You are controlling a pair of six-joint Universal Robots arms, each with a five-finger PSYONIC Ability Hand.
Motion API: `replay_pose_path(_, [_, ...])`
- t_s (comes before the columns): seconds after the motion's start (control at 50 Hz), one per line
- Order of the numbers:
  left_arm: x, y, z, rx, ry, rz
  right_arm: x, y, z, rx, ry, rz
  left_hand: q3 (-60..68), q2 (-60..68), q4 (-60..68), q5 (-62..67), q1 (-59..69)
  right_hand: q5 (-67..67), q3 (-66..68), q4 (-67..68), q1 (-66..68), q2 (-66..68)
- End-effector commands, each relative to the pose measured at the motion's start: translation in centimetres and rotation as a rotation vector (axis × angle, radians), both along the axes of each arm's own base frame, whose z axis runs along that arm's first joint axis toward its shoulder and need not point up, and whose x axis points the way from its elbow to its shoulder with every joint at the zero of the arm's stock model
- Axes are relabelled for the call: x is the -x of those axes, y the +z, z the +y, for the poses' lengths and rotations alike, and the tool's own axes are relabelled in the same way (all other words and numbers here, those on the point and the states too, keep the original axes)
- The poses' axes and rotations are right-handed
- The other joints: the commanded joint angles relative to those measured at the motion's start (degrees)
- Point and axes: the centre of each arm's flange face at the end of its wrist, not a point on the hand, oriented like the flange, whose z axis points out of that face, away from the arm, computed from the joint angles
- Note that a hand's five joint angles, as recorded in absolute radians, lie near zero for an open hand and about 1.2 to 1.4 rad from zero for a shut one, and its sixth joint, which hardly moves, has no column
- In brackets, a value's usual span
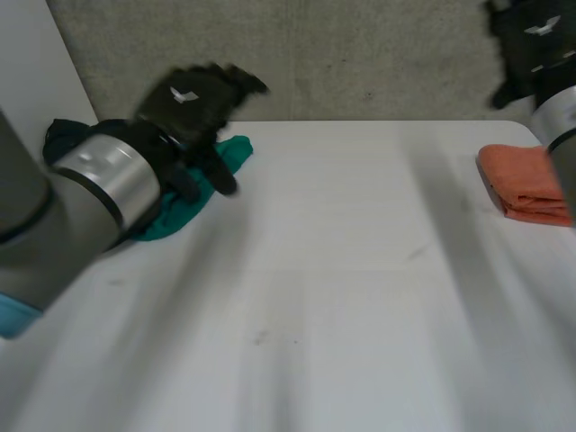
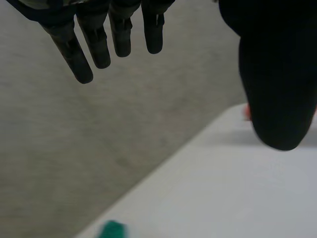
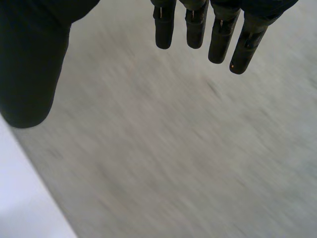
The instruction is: Fold the laundry.
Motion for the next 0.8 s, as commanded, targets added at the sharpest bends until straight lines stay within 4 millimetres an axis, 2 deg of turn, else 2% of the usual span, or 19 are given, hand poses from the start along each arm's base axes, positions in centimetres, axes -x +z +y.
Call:
replay_pose_path(0.02, [-6.8,1.9,-7.6,0.153,0.263,0.035,-4.9,-5.6,9.6,-0.262,0.366,0.010,-1.55,-1.19,-2.35,-1.28,-1.86,-3.68,-2.19,-3.56,-1.65,-2.79])
replay_pose_path(0.04, [-7.6,1.7,-8.6,0.152,0.289,0.029,-5.5,-7.0,11.4,-0.332,0.409,0.034,-2.05,-1.70,-2.85,-1.79,-2.36,-3.68,-2.19,-3.56,-1.65,-2.79])
replay_pose_path(0.06, [-9.9,0.8,-11.0,0.139,0.353,0.009,-5.7,-7.7,12.1,-0.367,0.422,0.046,-2.72,-2.37,-3.53,-2.46,-3.04,-3.68,-2.19,-3.56,-1.65,-2.79])
replay_pose_path(0.12, [-12.5,-1.3,-14.1,0.102,0.401,-0.033,-6.0,-9.6,13.9,-0.472,0.443,0.076,-2.73,-2.37,-3.53,-2.46,-3.04,-3.68,-2.19,-3.56,-1.65,-2.79])
replay_pose_path(0.14, [-13.4,-2.8,-15.7,0.083,0.399,-0.067,-6.0,-9.9,14.1,-0.492,0.445,0.082,-2.73,-2.37,-3.53,-2.46,-3.04,-3.68,-2.19,-3.56,-1.65,-2.79])
replay_pose_path(0.18, [-14.2,-4.2,-17.0,0.069,0.387,-0.103,-5.9,-11.0,14.4,-0.547,0.442,0.098,-2.40,-2.04,-3.20,-2.13,-2.71,-3.68,-2.19,-3.56,-1.65,-2.79])
replay_pose_path(0.2, [-14.3,-5.0,-17.6,0.062,0.376,-0.120,-5.6,-12.1,14.4,-0.592,0.423,0.116,-2.23,-1.87,-3.03,-1.96,-2.54,-3.68,-2.19,-3.56,-1.65,-2.79])
replay_pose_path(0.22, [-14.6,-6.8,-18.7,0.046,0.359,-0.157,-5.4,-12.5,14.5,-0.608,0.419,0.125,-1.73,-1.37,-2.53,-1.46,-2.04,-3.68,-2.19,-3.56,-1.65,-2.79])
replay_pose_path(0.28, [-15.0,-9.4,-20.2,0.034,0.335,-0.216,-5.2,-13.7,14.8,-0.652,0.403,0.155,-1.39,-1.03,-2.19,-1.12,-1.70,-3.68,-2.19,-3.56,-1.65,-2.79])
replay_pose_path(0.4, [-15.7,-14.8,-22.8,0.007,0.319,-0.311,-4.7,-14.3,14.9,-0.673,0.375,0.167,0.46,0.81,-0.34,0.73,0.15,-3.68,-2.19,-3.56,-1.65,-2.79])
replay_pose_path(0.44, [-15.7,-15.7,-23.2,0.000,0.320,-0.323,-4.2,-14.6,14.5,-0.683,0.356,0.163,3.98,4.34,3.18,4.25,3.67,-3.68,-2.19,-3.56,-1.65,-2.79])
replay_pose_path(0.48, [-15.8,-16.7,-23.6,-0.007,0.324,-0.329,-3.9,-14.8,14.4,-0.690,0.344,0.161,17.39,17.75,16.59,17.66,17.08,-3.68,-2.19,-3.56,-1.65,-2.79])
replay_pose_path(0.5, [-15.7,-16.9,-23.7,-0.008,0.322,-0.330,-3.7,-14.9,14.3,-0.695,0.338,0.159,26.45,26.80,25.64,26.71,26.13,-3.68,-2.19,-3.56,-1.65,-2.79])
replay_pose_path(0.52, [-15.5,-17.1,-23.6,-0.009,0.317,-0.331,-3.7,-14.9,14.2,-0.696,0.335,0.160,50.02,50.37,49.22,50.29,49.71,-3.68,-2.19,-3.56,-1.65,-2.79])
replay_pose_path(0.56, [-15.0,-16.9,-23.6,0.002,0.312,-0.327,-3.5,-14.9,14.0,-0.695,0.326,0.157,66.99,67.35,66.19,67.26,66.68,-3.68,-2.19,-3.56,-1.65,-2.79])
replay_pose_path(0.66, [-11.8,-14.2,-22.4,0.090,0.305,-0.292,-3.1,-14.8,13.3,-0.688,0.302,0.148,67.05,67.41,66.25,67.32,66.74,-3.68,-2.19,-3.56,-1.65,-2.79])
replay_pose_path(0.68, [-10.6,-12.3,-21.4,0.130,0.297,-0.259,-3.0,-14.7,13.2,-0.685,0.300,0.146,67.05,67.41,66.25,67.32,66.74,-3.68,-2.19,-3.56,-1.65,-2.79])
replay_pose_path(0.74, [-8.6,-8.6,-19.0,0.170,0.266,-0.149,-3.0,-14.6,12.9,-0.680,0.294,0.142,67.05,67.41,66.25,67.32,66.74,-3.68,-2.19,-3.56,-1.65,-2.79])
replay_pose_path(0.8, [-6.5,-6.8,-16.4,0.155,0.207,-0.054,-2.5,-14.1,12.2,-0.665,0.266,0.131,67.05,67.41,66.25,67.32,66.74,-3.68,-2.19,-3.56,-1.65,-2.79])
